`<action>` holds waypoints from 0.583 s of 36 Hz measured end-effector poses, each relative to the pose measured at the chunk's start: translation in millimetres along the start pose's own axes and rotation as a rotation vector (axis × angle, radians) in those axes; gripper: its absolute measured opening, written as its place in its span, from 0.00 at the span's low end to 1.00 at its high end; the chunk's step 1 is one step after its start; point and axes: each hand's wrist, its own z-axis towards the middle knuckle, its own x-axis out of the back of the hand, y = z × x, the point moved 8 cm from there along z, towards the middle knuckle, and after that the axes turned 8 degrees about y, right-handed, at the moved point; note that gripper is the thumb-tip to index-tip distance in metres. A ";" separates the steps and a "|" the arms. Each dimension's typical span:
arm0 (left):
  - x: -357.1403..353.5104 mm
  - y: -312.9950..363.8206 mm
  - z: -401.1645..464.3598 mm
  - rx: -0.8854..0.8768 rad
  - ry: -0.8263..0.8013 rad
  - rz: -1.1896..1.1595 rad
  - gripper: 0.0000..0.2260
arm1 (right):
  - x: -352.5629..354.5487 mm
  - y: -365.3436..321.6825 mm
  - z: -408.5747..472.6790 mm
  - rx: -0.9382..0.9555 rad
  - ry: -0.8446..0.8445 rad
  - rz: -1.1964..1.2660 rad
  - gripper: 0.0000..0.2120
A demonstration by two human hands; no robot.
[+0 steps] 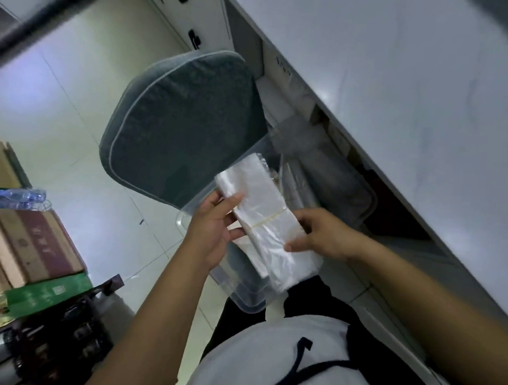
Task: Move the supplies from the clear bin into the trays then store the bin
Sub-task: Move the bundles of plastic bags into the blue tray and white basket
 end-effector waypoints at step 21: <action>-348.1 4.2 41.6 -1.093 -0.457 1.763 0.32 | 210.6 61.7 -73.0 -0.143 0.874 -0.652 0.36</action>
